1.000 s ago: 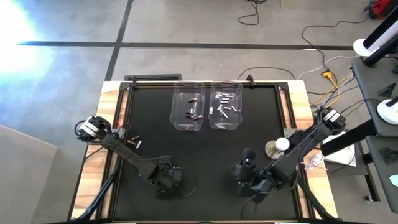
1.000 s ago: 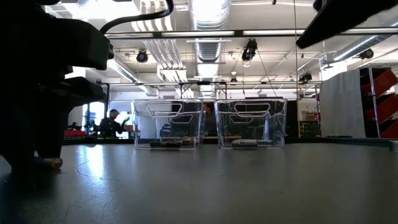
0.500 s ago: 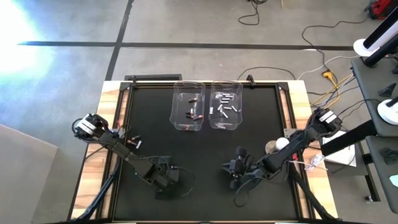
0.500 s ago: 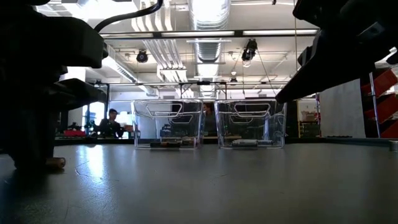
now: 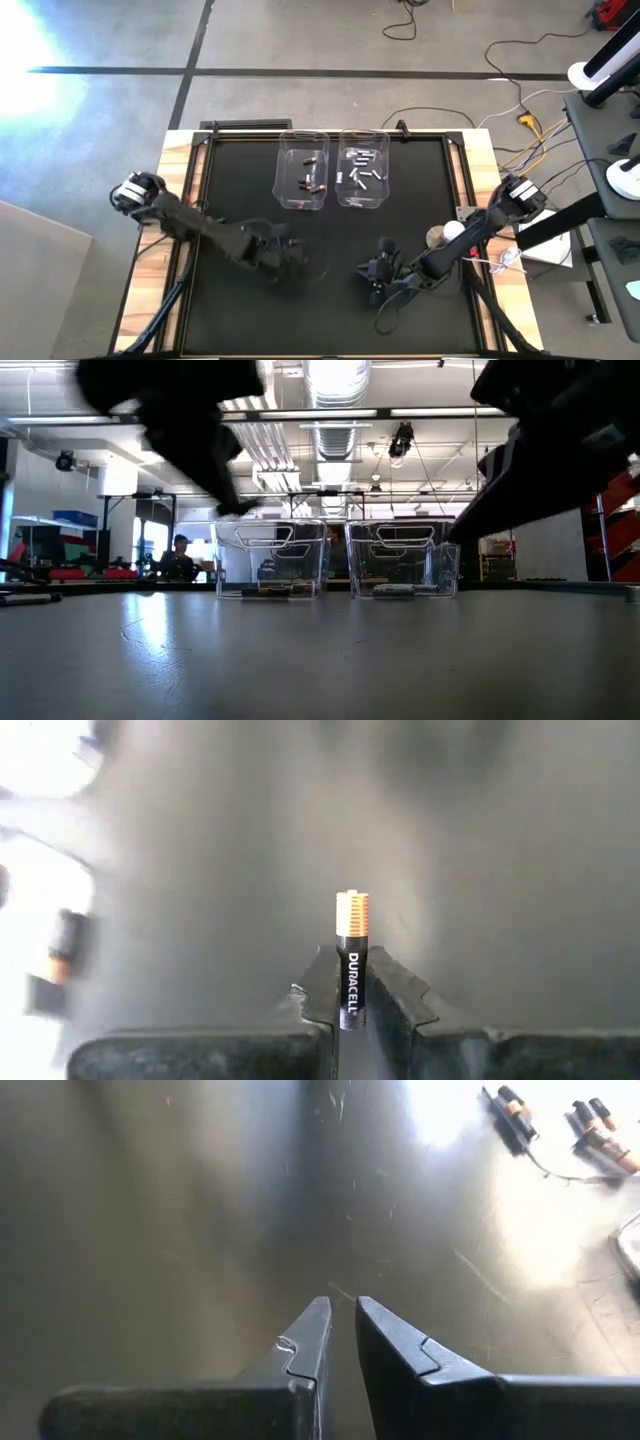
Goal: Sort batteries
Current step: Put the black battery into the left transparent bin
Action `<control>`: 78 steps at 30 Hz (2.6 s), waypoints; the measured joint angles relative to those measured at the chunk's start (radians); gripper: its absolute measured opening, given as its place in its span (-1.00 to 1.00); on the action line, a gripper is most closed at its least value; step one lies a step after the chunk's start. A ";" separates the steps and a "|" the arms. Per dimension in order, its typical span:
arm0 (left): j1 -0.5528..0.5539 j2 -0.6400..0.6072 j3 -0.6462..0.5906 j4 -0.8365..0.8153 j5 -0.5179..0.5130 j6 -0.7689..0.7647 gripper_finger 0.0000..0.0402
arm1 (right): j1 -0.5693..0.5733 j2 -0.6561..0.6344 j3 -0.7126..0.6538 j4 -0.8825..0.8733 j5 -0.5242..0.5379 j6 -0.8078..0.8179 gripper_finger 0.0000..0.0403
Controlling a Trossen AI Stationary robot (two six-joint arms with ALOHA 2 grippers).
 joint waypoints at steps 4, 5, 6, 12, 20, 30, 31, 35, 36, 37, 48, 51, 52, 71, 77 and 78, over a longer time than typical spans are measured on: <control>0.131 -0.052 0.050 0.030 -0.003 0.107 -0.94 | 0.000 0.093 0.000 0.069 -0.002 0.008 -0.79; 0.165 -0.053 0.064 0.023 -0.002 0.133 -0.94 | -0.002 0.126 0.000 0.115 -0.002 0.008 -0.79; 0.197 -0.051 0.078 0.014 0.002 0.161 -0.94 | -0.002 0.164 0.000 0.162 -0.003 0.007 -0.78; 0.391 -0.029 0.195 -0.003 0.026 0.343 -0.93 | -0.009 0.379 0.002 0.479 -0.027 -0.023 -0.79; 0.669 0.088 0.321 -0.134 0.066 0.434 -0.93 | -0.012 0.414 -0.002 0.495 -0.054 0.000 -0.79; 0.781 0.255 0.375 -0.213 0.106 0.487 -0.93 | -0.011 0.386 -0.011 0.485 -0.063 -0.026 -0.81; 0.782 0.269 0.379 -0.211 0.105 0.495 -0.93 | -0.011 0.386 -0.012 0.485 -0.064 -0.026 -0.81; 0.787 0.345 0.407 -0.217 0.105 0.531 -0.93 | -0.011 0.386 -0.013 0.485 -0.066 -0.026 -0.81; 0.789 0.365 0.419 -0.226 0.105 0.531 -0.93 | -0.010 0.386 -0.013 0.484 -0.067 -0.026 -0.81; 0.791 0.383 0.436 -0.237 0.109 0.528 -0.93 | -0.010 0.386 -0.013 0.484 -0.068 -0.026 -0.81; 0.831 0.453 0.574 -0.329 0.158 0.530 -0.93 | -0.010 0.386 -0.014 0.484 -0.071 -0.025 -0.81; 0.843 0.453 0.554 -0.355 0.160 0.527 -0.93 | -0.010 0.385 -0.014 0.484 -0.072 -0.025 -0.81; 0.847 0.453 0.546 -0.368 0.171 0.527 -0.93 | -0.010 0.385 -0.014 0.483 -0.075 -0.025 -0.81; 0.888 0.453 0.492 -0.293 0.232 0.505 -0.77 | -0.003 0.285 -0.015 0.356 -0.135 0.008 -0.81; 0.887 0.448 0.545 -0.379 0.232 0.527 -0.59 | 0.000 0.265 -0.017 0.317 -0.138 0.008 -0.81; 0.887 0.441 0.570 -0.416 0.231 0.528 -0.57 | 0.000 0.264 -0.016 0.312 -0.137 0.008 -0.81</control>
